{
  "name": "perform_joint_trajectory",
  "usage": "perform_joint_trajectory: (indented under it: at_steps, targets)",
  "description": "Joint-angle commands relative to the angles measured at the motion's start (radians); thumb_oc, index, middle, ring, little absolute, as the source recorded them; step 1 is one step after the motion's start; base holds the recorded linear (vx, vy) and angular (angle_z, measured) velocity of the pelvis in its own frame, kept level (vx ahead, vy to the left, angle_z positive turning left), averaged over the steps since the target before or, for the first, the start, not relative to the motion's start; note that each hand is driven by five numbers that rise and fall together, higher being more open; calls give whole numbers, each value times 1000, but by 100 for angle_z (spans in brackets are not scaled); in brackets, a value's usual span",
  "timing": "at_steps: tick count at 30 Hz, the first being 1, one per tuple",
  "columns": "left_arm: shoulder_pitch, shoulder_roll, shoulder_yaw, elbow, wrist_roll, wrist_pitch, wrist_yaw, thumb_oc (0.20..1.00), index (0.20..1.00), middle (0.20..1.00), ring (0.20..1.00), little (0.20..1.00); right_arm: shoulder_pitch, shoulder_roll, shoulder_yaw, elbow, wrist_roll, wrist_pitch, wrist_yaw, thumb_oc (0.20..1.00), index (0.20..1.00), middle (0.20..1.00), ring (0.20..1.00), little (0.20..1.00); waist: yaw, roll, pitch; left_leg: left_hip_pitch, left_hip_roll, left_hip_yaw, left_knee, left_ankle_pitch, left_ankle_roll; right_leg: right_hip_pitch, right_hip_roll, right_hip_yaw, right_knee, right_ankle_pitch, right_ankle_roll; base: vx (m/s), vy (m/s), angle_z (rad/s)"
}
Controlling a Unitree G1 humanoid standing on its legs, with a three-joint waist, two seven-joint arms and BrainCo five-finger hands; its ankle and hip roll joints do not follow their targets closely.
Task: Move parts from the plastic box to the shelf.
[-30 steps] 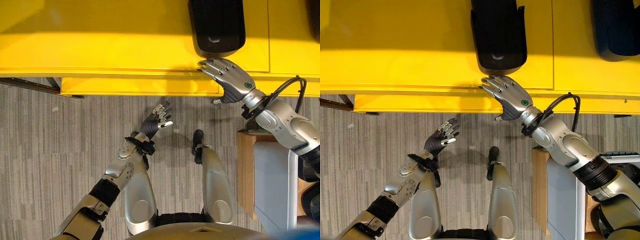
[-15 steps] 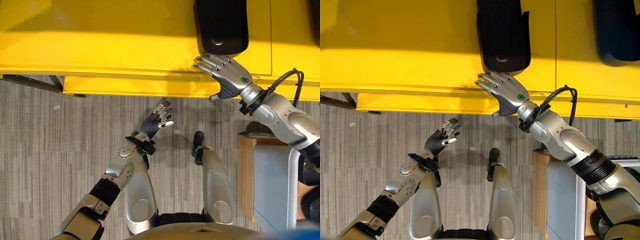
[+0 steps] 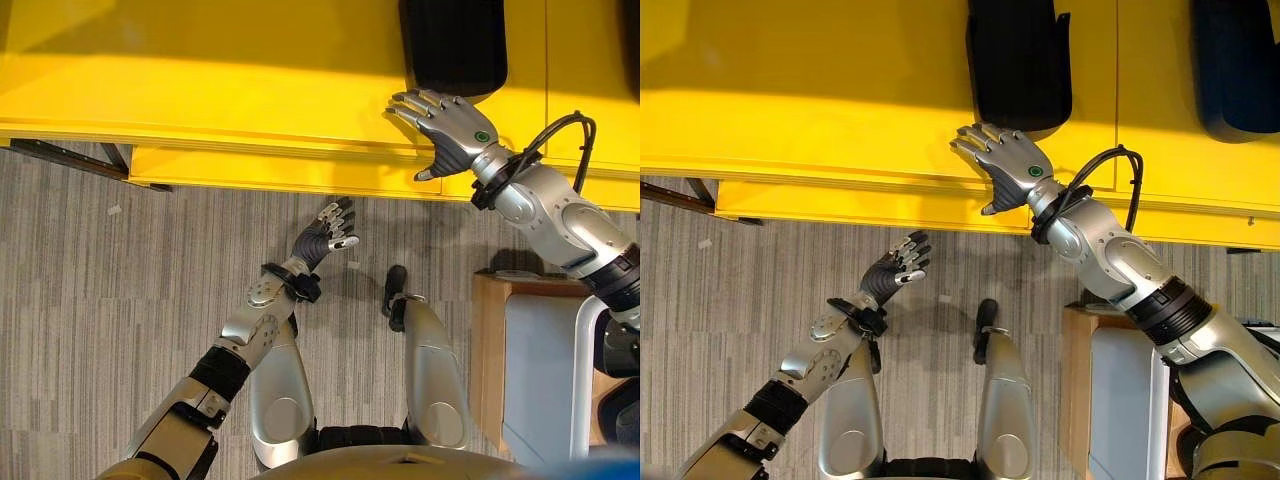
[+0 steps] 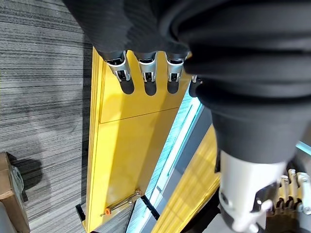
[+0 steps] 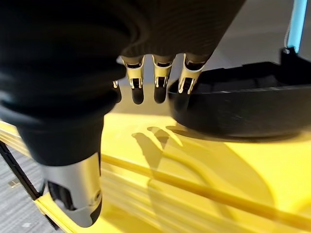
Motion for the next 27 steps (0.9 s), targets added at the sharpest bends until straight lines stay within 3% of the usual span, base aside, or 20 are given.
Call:
perform_joint_trajectory:
  at_steps: [1,27]
  targets:
    - [33,-25,-20,-64,20,-26,5,1000,1000,1000,1000,1000,-68,8,-15,-10,19,3,-5,1000,1000,1000,1000,1000,4,-9,-33,-14,-57,57,-1,21,74,37,70,-47,93,-86,-28,0,0,0]
    - [-34,-72,-50,-52,36,-4,49,1000,1000,1000,1000,1000,-234,159,20,125,65,39,-107,1000,1000,1000,1000,1000,29,6,-33,-7,-59,48,-27,39,70,45,75,-57,75,-82,-31,0,0,0]
